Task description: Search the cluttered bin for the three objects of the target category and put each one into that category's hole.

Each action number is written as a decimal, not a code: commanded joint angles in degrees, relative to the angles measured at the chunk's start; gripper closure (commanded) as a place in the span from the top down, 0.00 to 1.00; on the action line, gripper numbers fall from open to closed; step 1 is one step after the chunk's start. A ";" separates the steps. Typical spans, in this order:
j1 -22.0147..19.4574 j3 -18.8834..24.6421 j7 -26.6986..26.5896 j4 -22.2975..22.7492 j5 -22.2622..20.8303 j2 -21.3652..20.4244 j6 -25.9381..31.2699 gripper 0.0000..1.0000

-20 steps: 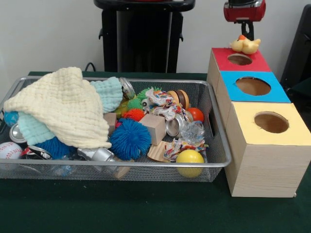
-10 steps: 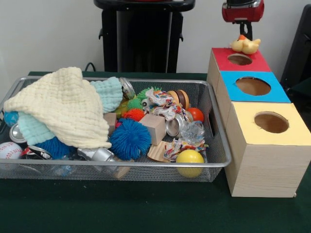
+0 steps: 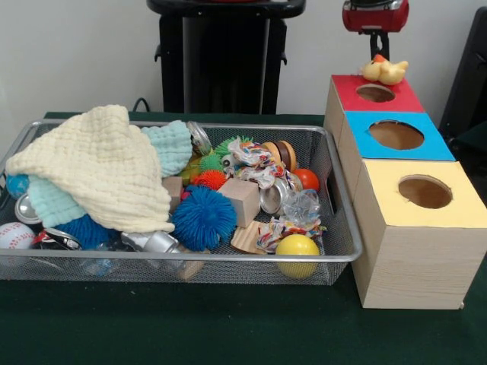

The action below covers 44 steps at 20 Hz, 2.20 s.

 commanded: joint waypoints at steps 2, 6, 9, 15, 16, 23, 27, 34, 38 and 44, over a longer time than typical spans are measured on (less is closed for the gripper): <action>-2.50 3.97 1.65 -8.66 0.73 -1.64 7.98 0.00; -2.83 4.55 1.97 -9.08 1.74 -3.02 10.55 0.00; -3.33 5.42 3.09 -8.80 2.47 -3.92 10.77 0.00; -4.13 7.25 6.45 -7.10 2.86 -2.86 6.13 0.00; -4.12 7.30 6.44 -7.13 2.98 -2.97 6.42 0.00; -4.89 8.05 6.40 -6.92 2.93 -3.08 6.53 0.00; -4.33 7.46 5.89 -7.23 2.60 -2.90 6.65 0.00; -2.26 4.45 3.50 -9.01 1.15 -2.85 7.69 0.00; -0.29 1.62 1.76 -10.45 -0.18 -3.16 8.59 0.00; 2.86 -2.53 0.66 -12.27 -1.56 -3.56 8.89 0.00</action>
